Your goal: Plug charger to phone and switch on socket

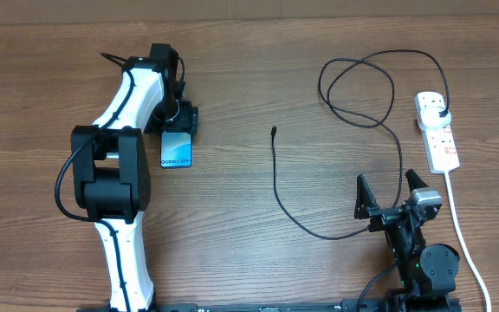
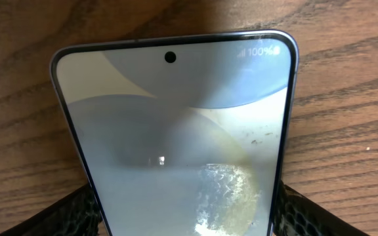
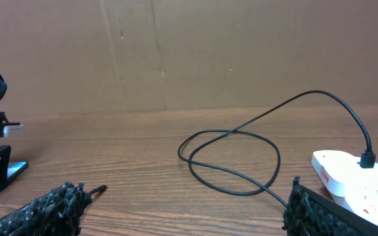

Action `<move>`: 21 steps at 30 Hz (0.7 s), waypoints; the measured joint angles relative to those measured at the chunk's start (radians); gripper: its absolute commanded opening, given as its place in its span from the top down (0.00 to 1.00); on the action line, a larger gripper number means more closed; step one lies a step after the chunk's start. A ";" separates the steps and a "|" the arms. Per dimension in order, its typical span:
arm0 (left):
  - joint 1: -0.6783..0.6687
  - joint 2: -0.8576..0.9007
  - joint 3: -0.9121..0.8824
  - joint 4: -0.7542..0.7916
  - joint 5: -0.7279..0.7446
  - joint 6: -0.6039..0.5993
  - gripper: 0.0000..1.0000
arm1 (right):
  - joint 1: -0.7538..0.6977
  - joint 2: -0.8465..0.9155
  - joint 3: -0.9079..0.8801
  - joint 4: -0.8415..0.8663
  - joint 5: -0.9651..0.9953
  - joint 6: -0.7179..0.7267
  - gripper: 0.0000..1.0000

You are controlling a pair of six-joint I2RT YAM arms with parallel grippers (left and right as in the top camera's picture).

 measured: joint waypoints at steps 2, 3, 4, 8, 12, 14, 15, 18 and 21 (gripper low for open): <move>0.000 0.000 0.000 0.000 0.000 -0.003 0.20 | 0.000 0.000 0.000 0.000 0.000 0.000 0.00; 0.000 0.000 0.000 0.000 0.000 -0.003 0.20 | 0.000 0.000 0.000 0.000 0.000 0.000 0.00; 0.000 0.000 0.000 0.000 0.000 -0.003 0.20 | 0.000 0.000 0.000 0.000 0.000 0.000 0.00; 0.000 0.000 0.000 -0.002 0.000 -0.007 0.19 | 0.000 0.000 0.000 0.000 0.000 0.000 0.00; 0.000 0.000 0.001 -0.008 0.000 -0.011 0.20 | 0.000 0.000 0.000 0.000 0.000 0.000 0.00; 0.000 0.000 0.001 -0.016 0.000 -0.014 0.20 | 0.000 0.000 0.000 0.000 0.000 0.000 0.00; 0.000 0.000 0.001 -0.019 0.000 -0.016 0.20 | 0.000 0.000 0.000 0.000 0.000 0.000 0.00; 0.000 0.000 0.001 -0.023 0.000 -0.021 0.20 | 0.000 0.000 0.000 0.000 0.000 0.000 0.00; 0.000 0.000 0.001 -0.023 0.000 -0.022 0.20 | 0.000 0.000 0.000 0.000 0.000 0.000 0.00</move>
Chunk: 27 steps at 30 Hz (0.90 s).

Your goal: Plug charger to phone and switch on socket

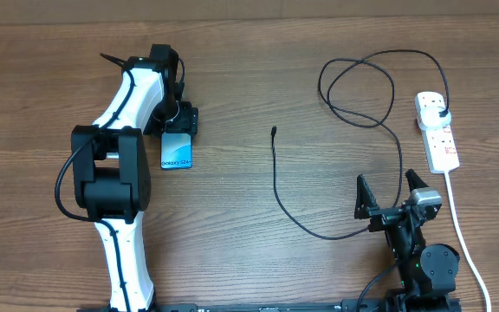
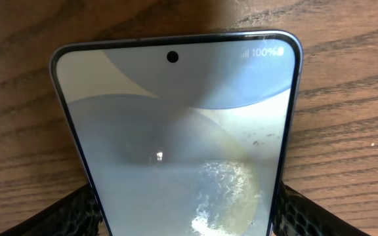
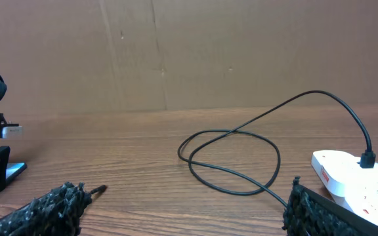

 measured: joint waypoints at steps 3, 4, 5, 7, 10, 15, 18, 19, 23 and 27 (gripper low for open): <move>0.000 0.000 0.000 -0.001 0.000 0.000 0.20 | 0.000 0.000 0.000 0.000 0.000 0.000 0.00; 0.000 0.000 0.000 -0.002 0.000 0.000 0.20 | 0.000 0.000 0.000 0.000 0.000 0.000 0.00; 0.000 0.000 0.000 -0.003 0.000 0.000 0.20 | 0.000 0.000 0.000 0.001 0.000 0.000 0.00; 0.000 0.000 0.002 -0.012 0.000 -0.001 0.20 | 0.000 0.000 0.000 0.000 0.000 0.000 0.00; 0.000 0.000 0.004 -0.033 0.001 -0.004 0.20 | 0.000 0.000 0.000 0.000 0.000 0.000 0.00; 0.000 0.010 0.022 -0.068 0.007 -0.006 0.20 | 0.000 0.000 0.000 0.000 0.000 0.000 0.00; 0.000 0.016 0.034 -0.078 0.008 -0.007 0.20 | 0.000 0.000 0.000 0.000 0.000 0.000 0.00; 0.000 0.018 0.036 -0.080 0.008 -0.007 0.20 | 0.000 0.000 0.000 0.000 0.000 0.000 0.00; 0.000 0.019 0.040 -0.087 0.009 -0.007 0.20 | 0.000 0.000 0.000 0.001 0.000 0.000 0.00; 0.000 0.019 0.040 -0.092 0.011 -0.008 0.20 | 0.000 0.000 0.000 0.000 0.000 0.000 0.00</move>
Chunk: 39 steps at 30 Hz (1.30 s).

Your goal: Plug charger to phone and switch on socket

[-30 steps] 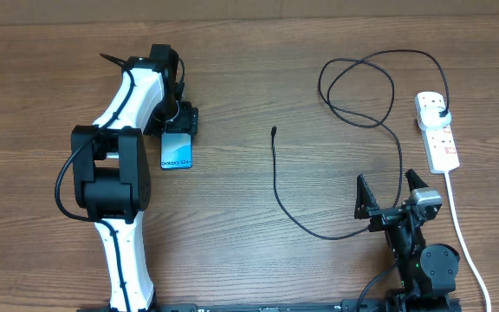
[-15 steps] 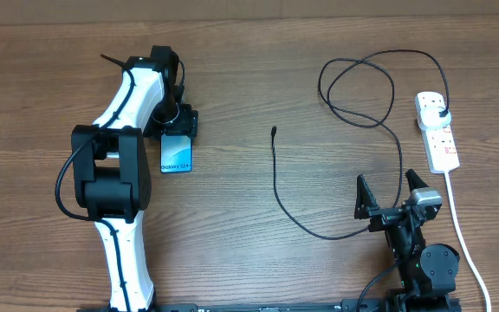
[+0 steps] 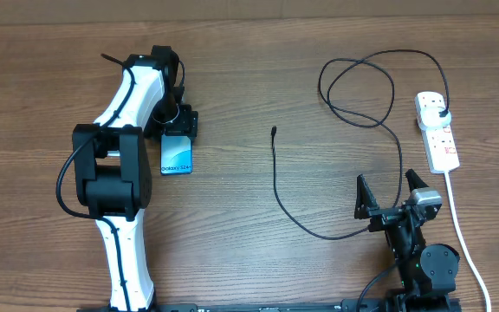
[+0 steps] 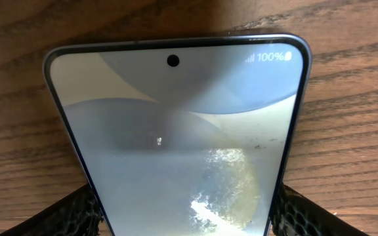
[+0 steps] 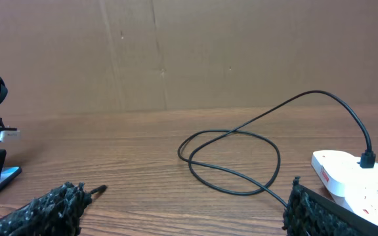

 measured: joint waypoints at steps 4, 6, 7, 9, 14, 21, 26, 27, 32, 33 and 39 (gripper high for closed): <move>0.000 0.000 0.000 -0.001 0.000 -0.006 0.20 | 0.000 0.000 0.000 0.000 0.000 0.000 0.00; 0.000 0.000 0.000 -0.001 0.000 -0.008 0.20 | 0.000 0.000 0.000 0.001 0.000 0.000 0.00; 0.000 0.000 0.000 -0.001 0.000 -0.008 0.20 | 0.000 0.000 0.000 0.000 0.000 0.000 0.00; 0.000 0.000 0.000 -0.001 0.000 -0.011 0.20 | 0.000 0.000 0.000 0.000 0.000 0.000 0.00; 0.000 0.000 0.000 -0.001 0.001 -0.019 0.20 | 0.000 0.000 0.000 0.000 0.000 0.000 0.00; 0.000 0.010 0.018 -0.030 0.010 -0.019 0.21 | 0.000 0.000 0.000 0.000 0.000 0.001 0.00; 0.000 0.030 0.056 -0.072 0.024 -0.023 0.22 | 0.000 0.000 0.000 0.001 0.000 0.000 0.00; 0.000 0.034 0.067 -0.081 0.027 -0.023 0.23 | 0.000 0.000 0.000 0.000 0.000 0.000 0.00; 0.000 0.038 0.097 -0.107 0.031 -0.023 0.23 | 0.000 0.000 0.000 0.000 0.000 0.000 0.00; 0.000 0.038 0.101 -0.111 0.031 -0.023 0.24 | 0.000 0.000 0.000 0.000 0.000 0.000 0.00; 0.000 0.038 0.106 -0.118 0.031 -0.023 0.23 | 0.000 0.000 0.000 0.001 0.000 0.000 0.00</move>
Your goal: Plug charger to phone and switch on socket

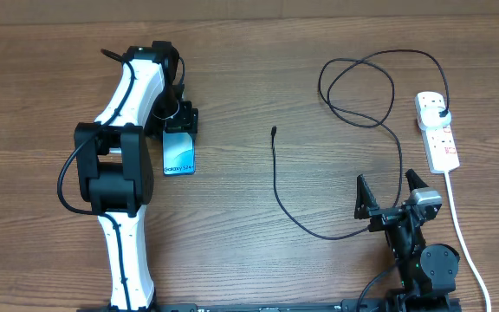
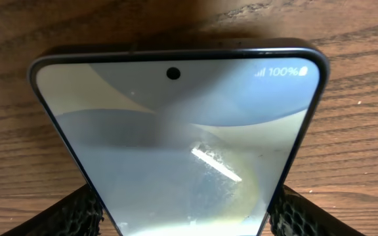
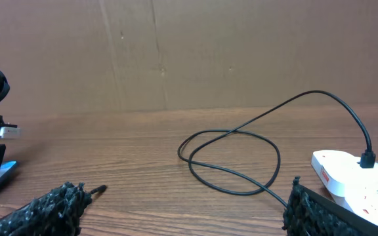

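Note:
A phone (image 1: 178,156) with a lit blue screen lies left of centre. My left gripper (image 1: 179,121) is shut on its far end. In the left wrist view the phone (image 2: 176,124) fills the frame, with a mesh finger (image 2: 77,213) at each lower corner and a dark shadow under its far edge. The black charger cable (image 1: 294,212) snakes across the middle, and its free plug tip (image 1: 273,131) lies bare on the wood. The cable's other end sits in the white socket strip (image 1: 437,136) at the right. My right gripper (image 1: 391,196) stands open near the front, holding nothing.
A wooden table (image 1: 232,251) carries everything. The cable forms a loop (image 3: 231,157) at the back right, close to the socket strip (image 3: 346,172). The strip's white lead (image 1: 462,234) runs toward the front right edge. A cardboard wall (image 3: 195,52) closes the far side.
The phone in my left gripper has shifted slightly right and toward the front. Its far edge now looks wider, with shadow beneath it. My right arm has not moved.
At every earlier moment my left gripper was shut on the phone at the back left, and the phone shifted a little to the right from one to the following. The cable, the socket strip and my open right gripper have stayed where they were.

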Action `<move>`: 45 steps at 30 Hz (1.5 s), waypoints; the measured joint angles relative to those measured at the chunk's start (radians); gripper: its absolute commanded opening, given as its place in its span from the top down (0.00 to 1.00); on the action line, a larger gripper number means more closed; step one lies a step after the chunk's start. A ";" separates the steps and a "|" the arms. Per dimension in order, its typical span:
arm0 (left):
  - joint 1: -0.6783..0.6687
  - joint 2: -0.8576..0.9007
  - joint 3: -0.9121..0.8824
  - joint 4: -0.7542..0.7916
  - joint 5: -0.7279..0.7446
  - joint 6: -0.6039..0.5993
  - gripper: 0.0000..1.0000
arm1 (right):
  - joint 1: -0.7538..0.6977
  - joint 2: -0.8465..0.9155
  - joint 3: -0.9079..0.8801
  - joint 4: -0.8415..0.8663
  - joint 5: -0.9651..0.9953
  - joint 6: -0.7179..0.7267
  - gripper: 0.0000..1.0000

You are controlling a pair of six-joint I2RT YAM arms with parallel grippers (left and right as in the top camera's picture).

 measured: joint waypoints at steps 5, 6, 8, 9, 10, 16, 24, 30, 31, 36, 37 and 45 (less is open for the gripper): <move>0.000 0.000 0.000 0.006 0.000 -0.001 0.17 | 0.000 0.000 0.000 0.000 0.000 0.000 0.00; 0.000 0.000 0.000 0.012 0.000 -0.001 0.16 | 0.000 0.000 0.000 0.000 0.000 0.000 0.00; 0.000 0.000 0.000 0.029 0.000 -0.002 0.15 | 0.000 0.000 0.000 0.000 0.000 0.000 0.00; 0.000 0.000 0.000 0.035 0.000 -0.003 0.14 | 0.000 0.000 0.000 0.000 0.000 0.000 0.00; 0.000 0.000 -0.002 0.043 0.000 -0.004 0.12 | 0.000 0.000 0.000 0.000 0.000 0.000 0.00; 0.000 -0.005 -0.052 0.085 -0.005 -0.018 0.09 | 0.000 0.000 0.000 0.000 0.000 0.000 0.00; 0.000 -0.016 -0.074 0.096 -0.009 -0.026 0.09 | 0.000 0.000 0.000 0.000 0.000 0.000 0.00; -0.002 -0.021 -0.082 0.110 -0.012 -0.031 0.12 | 0.000 0.000 0.000 0.000 0.000 0.000 0.00; -0.002 -0.021 -0.082 0.113 -0.013 -0.031 0.13 | 0.000 0.000 0.000 -0.001 0.000 0.000 0.00; -0.016 -0.023 -0.089 0.129 -0.039 -0.031 0.13 | 0.000 0.000 0.000 0.000 0.000 0.000 0.00; -0.021 -0.024 -0.092 0.134 -0.047 -0.032 0.13 | 0.000 0.000 0.000 -0.001 0.000 0.000 0.00; -0.028 -0.031 -0.108 0.149 -0.059 -0.039 0.15 | 0.000 0.000 0.000 0.000 0.000 0.000 0.00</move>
